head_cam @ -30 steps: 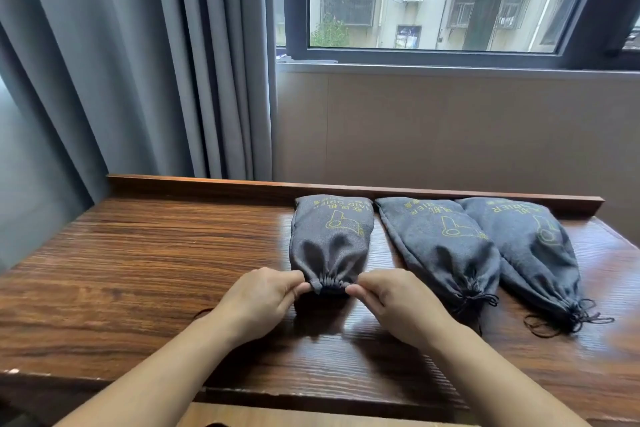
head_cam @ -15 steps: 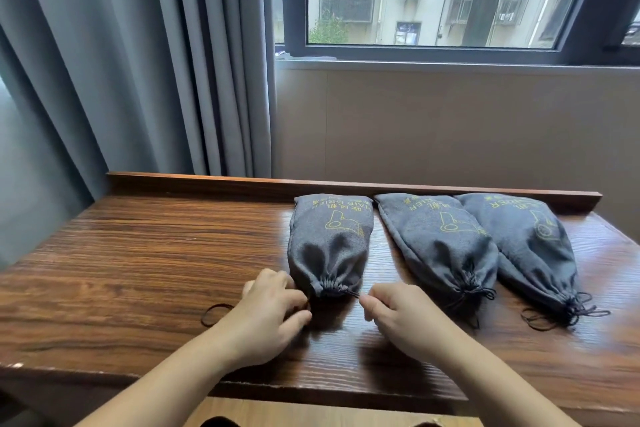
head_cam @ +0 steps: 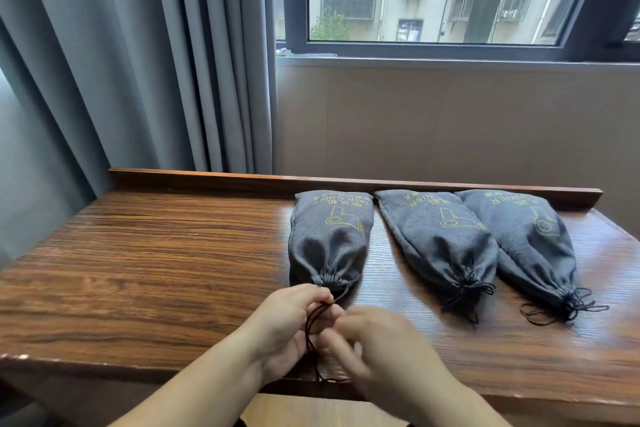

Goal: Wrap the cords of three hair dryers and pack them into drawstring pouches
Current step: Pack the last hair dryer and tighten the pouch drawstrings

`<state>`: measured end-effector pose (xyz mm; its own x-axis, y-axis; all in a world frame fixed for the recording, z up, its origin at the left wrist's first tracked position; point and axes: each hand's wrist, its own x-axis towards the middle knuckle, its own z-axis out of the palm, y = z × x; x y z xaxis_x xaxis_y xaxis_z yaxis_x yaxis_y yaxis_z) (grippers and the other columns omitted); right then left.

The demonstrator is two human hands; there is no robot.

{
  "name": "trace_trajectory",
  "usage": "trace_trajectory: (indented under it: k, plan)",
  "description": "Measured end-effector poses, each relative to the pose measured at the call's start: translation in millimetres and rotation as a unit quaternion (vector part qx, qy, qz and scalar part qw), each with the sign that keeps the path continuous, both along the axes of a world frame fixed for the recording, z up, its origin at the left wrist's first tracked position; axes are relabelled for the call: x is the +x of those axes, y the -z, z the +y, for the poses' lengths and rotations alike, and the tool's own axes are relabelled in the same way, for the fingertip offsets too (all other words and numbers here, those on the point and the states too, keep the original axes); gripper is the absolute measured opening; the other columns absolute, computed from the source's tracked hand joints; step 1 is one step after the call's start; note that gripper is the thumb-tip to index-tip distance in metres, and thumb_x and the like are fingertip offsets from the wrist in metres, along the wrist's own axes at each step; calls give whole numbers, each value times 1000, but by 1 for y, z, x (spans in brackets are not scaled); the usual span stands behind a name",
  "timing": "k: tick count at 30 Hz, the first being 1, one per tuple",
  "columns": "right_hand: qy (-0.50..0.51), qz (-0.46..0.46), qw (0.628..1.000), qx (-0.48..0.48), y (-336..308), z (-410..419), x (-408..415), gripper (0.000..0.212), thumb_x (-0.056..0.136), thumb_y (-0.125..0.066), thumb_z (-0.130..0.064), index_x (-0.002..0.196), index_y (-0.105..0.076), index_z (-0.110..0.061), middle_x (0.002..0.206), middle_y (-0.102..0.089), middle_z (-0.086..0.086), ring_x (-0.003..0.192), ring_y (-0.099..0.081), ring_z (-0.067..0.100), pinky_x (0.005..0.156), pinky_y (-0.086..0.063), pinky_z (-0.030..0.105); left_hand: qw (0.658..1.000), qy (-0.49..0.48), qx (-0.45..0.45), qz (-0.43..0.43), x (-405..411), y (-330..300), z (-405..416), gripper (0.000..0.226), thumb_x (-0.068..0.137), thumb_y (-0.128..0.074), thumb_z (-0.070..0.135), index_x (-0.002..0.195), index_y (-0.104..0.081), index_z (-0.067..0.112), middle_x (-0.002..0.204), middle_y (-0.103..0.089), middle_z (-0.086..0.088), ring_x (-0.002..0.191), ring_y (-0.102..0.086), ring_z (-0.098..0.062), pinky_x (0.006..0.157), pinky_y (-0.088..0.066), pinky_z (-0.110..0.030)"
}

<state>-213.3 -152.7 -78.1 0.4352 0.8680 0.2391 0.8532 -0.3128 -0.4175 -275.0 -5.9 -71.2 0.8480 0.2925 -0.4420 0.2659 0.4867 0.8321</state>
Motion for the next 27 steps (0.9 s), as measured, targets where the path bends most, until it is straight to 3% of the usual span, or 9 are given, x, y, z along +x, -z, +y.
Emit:
trace_trajectory:
  k: [2, 5, 8, 10, 12, 17, 20, 23, 27]
  plan:
    - [100, 78, 988, 89, 10, -2, 18, 34, 87, -40, -54, 67, -44, -28, 65, -51, -8, 65, -47, 8, 62, -38, 34, 1000, 8, -6, 5, 0, 1, 4, 16, 94, -54, 12, 78, -58, 13, 63, -53, -4, 46, -39, -12, 43, -27, -20]
    - [131, 258, 947, 140, 21, 3, 29, 17, 76, -56, -42, 88, -47, -33, 85, -67, -10, 75, -62, 6, 72, -49, 33, 999, 23, -22, 2, -2, 2, 5, 16, 94, -54, 13, 78, -58, 14, 64, -49, -3, 46, -26, -10, 40, -18, -18]
    - [30, 414, 900, 130, 27, 14, 19, 56, 75, -58, -19, 124, -36, -36, 106, -70, 0, 85, -65, 6, 84, -49, 21, 999, 38, -33, -10, -3, 3, 3, 16, 93, -54, 13, 78, -58, 14, 64, -49, -3, 45, -26, -9, 42, -16, -19]
    - [5, 427, 895, 127, 31, 20, 13, 77, 75, -57, -19, 140, -22, -40, 99, -71, -5, 90, -64, 8, 93, -47, 21, 998, 43, -33, -16, -3, 3, 4, 16, 93, -53, 14, 78, -57, 14, 63, -48, -3, 44, -27, -9, 44, -15, -20]
    - [21, 396, 908, 135, 34, 21, 13, 78, 78, -58, -21, 142, -19, -42, 88, -70, -9, 84, -64, 10, 89, -47, 22, 999, 46, -20, -18, -5, 4, 6, 14, 94, -53, 16, 80, -58, 14, 63, -47, -2, 43, -27, -9, 45, -14, -20]
    - [60, 352, 923, 145, 29, 7, 19, 46, 82, -58, -29, 126, -46, -35, 73, -65, 7, 71, -61, 25, 74, -48, 40, 995, 17, 94, -18, -7, 13, 12, 14, 97, -52, 14, 85, -58, 15, 60, -46, 1, 40, -25, -8, 42, -16, -15]
    - [74, 360, 912, 182, 16, -5, 25, 13, 92, -58, -17, 104, -61, -21, 64, -61, 1, 61, -60, 24, 70, -47, 41, 990, -2, 138, -16, -7, 20, 17, 14, 96, -53, 11, 84, -59, 13, 63, -46, -1, 42, -25, -9, 40, -16, -14]
    - [108, 380, 888, 234, 4, -11, 33, 12, 95, -62, -6, 89, -69, -14, 69, -63, 6, 51, -52, 16, 58, -42, 29, 986, -13, 163, -16, -7, 25, 19, 13, 96, -56, 11, 84, -61, 11, 68, -47, -4, 43, -27, -10, 40, -17, -14]
    - [99, 476, 823, 295, -7, -3, 32, 14, 94, -61, -5, 100, -72, -10, 80, -66, 8, 51, -48, 17, 46, -39, 23, 983, -9, 183, -17, -6, 28, 17, 14, 95, -57, 11, 82, -60, 9, 54, -33, -1, 45, -25, -12, 41, -13, -16]
